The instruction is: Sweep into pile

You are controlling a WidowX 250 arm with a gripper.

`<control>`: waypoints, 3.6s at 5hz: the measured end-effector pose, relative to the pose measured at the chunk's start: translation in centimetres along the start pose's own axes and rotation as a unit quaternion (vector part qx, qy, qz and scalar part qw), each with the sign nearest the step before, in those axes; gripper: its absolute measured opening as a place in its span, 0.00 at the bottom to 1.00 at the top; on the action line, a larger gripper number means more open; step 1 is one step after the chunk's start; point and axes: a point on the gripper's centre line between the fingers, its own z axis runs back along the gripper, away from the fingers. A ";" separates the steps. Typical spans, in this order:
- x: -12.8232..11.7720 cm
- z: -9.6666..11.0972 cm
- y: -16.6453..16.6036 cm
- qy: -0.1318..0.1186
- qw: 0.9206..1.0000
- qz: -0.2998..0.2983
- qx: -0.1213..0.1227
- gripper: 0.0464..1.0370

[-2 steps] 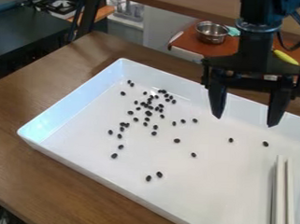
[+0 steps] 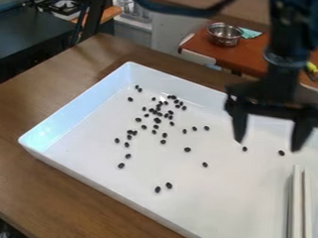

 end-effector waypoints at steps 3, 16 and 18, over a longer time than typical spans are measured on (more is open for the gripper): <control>-1.3 -4.2 -4.1 -0.013 0.999 0.026 0.033 0.96; -0.5 -6.4 -3.9 -0.017 0.993 0.108 -0.044 0.81; -0.7 -7.0 -4.3 -0.015 0.994 0.103 -0.038 0.30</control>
